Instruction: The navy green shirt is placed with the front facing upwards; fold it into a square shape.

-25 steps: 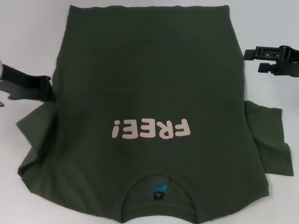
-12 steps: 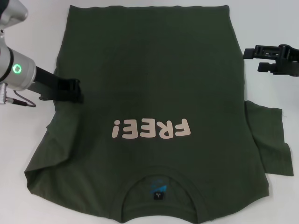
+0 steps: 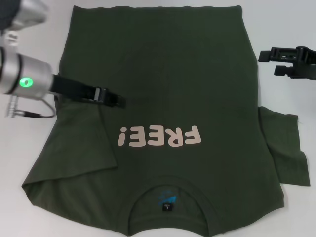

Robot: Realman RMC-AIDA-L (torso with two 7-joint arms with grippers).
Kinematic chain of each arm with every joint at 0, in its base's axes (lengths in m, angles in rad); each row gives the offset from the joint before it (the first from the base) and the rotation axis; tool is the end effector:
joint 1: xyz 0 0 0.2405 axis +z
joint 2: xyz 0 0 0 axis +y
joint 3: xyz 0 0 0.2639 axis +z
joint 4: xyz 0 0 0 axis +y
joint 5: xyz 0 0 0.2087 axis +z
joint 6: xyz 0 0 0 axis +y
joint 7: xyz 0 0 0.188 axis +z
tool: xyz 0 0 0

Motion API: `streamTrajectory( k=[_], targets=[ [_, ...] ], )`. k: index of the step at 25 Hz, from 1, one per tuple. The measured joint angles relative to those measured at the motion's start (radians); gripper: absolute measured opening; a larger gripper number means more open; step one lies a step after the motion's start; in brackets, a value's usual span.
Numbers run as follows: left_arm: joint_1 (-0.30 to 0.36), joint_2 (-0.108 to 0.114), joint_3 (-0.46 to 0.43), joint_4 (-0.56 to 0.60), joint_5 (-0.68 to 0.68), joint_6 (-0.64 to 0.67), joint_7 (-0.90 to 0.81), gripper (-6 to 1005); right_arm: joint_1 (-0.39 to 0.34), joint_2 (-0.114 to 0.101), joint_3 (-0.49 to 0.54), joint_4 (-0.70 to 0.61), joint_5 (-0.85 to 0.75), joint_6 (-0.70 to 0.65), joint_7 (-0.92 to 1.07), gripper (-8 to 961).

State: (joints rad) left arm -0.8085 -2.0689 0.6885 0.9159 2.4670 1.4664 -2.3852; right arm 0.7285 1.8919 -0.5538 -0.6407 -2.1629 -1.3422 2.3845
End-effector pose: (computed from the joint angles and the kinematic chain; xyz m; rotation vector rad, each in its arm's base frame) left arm -0.2061 0.4312 -0.0100 -2.4507 -1.3794 -0.2311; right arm 0.2577 0.4512 0.0536 -2.1073 1.6464 0.7015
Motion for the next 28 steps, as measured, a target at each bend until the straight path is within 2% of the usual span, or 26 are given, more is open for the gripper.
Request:
streamTrajectory(
  k=[3,7,8,9,10,13,17,18,22,25,26,27,28],
  targets=[
    [0.064,0.013,-0.055,0.018,-0.079,0.033,0.029,287,-0.004,-0.003,-0.025,-0.008,-0.001,-0.016,-0.018,912],
    [0.195,0.016,-0.084,0.024,-0.264,0.107,0.198,367,-0.009,-0.015,-0.076,-0.019,-0.003,-0.055,-0.093,911],
    [0.227,0.012,-0.085,0.024,-0.303,0.128,0.258,407,-0.009,-0.016,-0.078,-0.02,-0.003,-0.06,-0.106,911],
    [0.288,-0.003,-0.086,0.024,-0.357,0.167,0.375,447,-0.009,-0.019,-0.08,-0.022,-0.003,-0.069,-0.127,911],
    [0.288,-0.003,-0.086,0.024,-0.357,0.167,0.375,487,-0.009,-0.019,-0.08,-0.022,-0.003,-0.069,-0.127,911],
    [0.349,-0.031,-0.084,0.025,-0.382,0.228,0.522,600,-0.011,-0.021,-0.08,-0.023,-0.003,-0.075,-0.135,911],
    [0.394,-0.053,-0.069,0.018,-0.369,0.27,0.602,733,-0.017,-0.022,-0.051,-0.02,0.001,-0.072,-0.116,911],
    [0.402,-0.055,-0.069,0.017,-0.366,0.273,0.605,766,-0.025,-0.023,-0.015,-0.017,0.004,-0.067,-0.104,912],
    [0.416,-0.061,-0.075,0.015,-0.366,0.283,0.606,766,-0.039,-0.031,0.008,-0.021,0.003,-0.086,-0.099,904],
    [0.417,-0.065,-0.076,0.014,-0.366,0.283,0.593,765,-0.054,-0.053,-0.006,-0.024,-0.008,-0.145,-0.069,899],
    [0.417,-0.067,-0.079,0.014,-0.367,0.277,0.583,765,-0.063,-0.071,-0.016,-0.028,-0.031,-0.196,-0.03,897],
    [0.417,-0.067,-0.081,0.013,-0.368,0.27,0.574,765,-0.067,-0.081,-0.017,-0.032,-0.052,-0.221,-0.004,895],
    [0.417,-0.068,-0.083,0.013,-0.371,0.261,0.566,765,-0.067,-0.081,-0.017,-0.032,-0.052,-0.221,-0.004,893]
  ],
)
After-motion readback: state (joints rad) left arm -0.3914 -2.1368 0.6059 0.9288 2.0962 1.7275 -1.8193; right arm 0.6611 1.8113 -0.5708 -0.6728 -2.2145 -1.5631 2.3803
